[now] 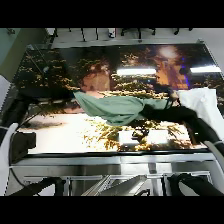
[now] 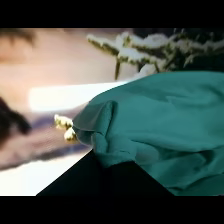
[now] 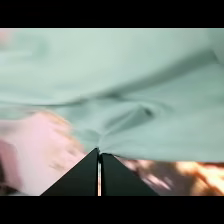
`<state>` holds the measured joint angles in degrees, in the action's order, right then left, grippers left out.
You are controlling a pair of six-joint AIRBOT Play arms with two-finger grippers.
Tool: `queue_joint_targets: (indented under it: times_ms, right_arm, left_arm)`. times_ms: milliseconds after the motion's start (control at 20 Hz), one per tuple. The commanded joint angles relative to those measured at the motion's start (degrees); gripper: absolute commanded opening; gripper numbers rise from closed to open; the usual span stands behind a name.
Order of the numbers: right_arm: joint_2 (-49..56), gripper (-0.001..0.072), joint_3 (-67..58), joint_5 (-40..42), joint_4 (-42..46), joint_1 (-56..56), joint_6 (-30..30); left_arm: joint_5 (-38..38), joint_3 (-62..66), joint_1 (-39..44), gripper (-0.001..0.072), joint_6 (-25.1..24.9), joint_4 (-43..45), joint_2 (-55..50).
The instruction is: Fold the shirts.
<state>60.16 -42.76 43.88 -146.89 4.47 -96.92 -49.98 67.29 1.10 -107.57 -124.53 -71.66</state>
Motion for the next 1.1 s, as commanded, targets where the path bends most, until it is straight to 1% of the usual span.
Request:
queue_joint_targets:
  times_ms: [0,50,150,250,350,450,550,650,700,800,850,950,1050]
  right_arm:
    - [-17.20,0.0018,-15.58,5.81,-0.39,-8.81,-0.55]
    - [-21.31,0.0018,-21.68,5.84,-0.35,-11.08,-0.55]
    - [-26.34,0.0018,-34.93,5.88,0.20,-15.50,-0.55]
    - [-27.39,0.0018,-47.06,6.78,0.74,-19.15,-0.22]
    - [-26.18,0.0018,-56.78,7.85,2.47,-21.07,1.14]
    - [-24.81,0.0018,-61.72,7.69,2.69,-21.16,1.09]
    - [-23.32,0.0018,-64.04,6.84,4.42,-21.16,0.94]
    - [-21.18,0.0018,-64.13,7.19,4.85,-21.16,0.94]
    - [-19.43,0.0018,-64.13,8.41,4.83,-21.16,0.94]
    - [-14.88,0.0018,-64.13,12.66,4.83,-21.16,0.94]
    - [-12.09,0.0018,-64.11,15.37,4.81,-21.16,0.94]
    - [-5.33,0.0018,-63.36,21.51,4.83,-21.03,0.94]
    - [0.76,0.0018,-59.58,23.98,4.92,-19.56,0.17]
  left_arm:
    - [-4.28,9.03,-5.07,0.0017,0.68,-0.11,11.63]
    - [-4.68,13.20,-6.43,0.0017,0.66,0.02,14.95]
    - [-4.13,22.34,-9.20,0.0017,0.61,0.07,20.98]
    - [-4.28,30.38,-12.09,0.0017,0.61,0.59,25.11]
    - [-4.79,35.58,-16.00,0.0017,0.63,0.57,28.44]
    - [-6.29,39.19,-20.81,0.0017,0.61,0.57,30.58]
    - [-8.66,42.05,-26.56,0.0016,0.59,0.57,31.01]
    - [-14.21,44.87,-32.15,0.0017,0.61,-0.13,28.76]
    - [-17.64,45.88,-33.24,0.0017,0.70,-0.31,26.86]
    - [-21.31,44.19,-32.76,0.0017,0.70,-5.81,23.10]
    - [-22.95,41.90,-31.26,0.0017,0.70,-8.22,21.03]
    - [-25.53,36.28,-24.06,0.0017,0.70,-9.42,16.50]
    - [-24.96,29.16,-15.06,0.0017,0.66,-6.05,10.27]
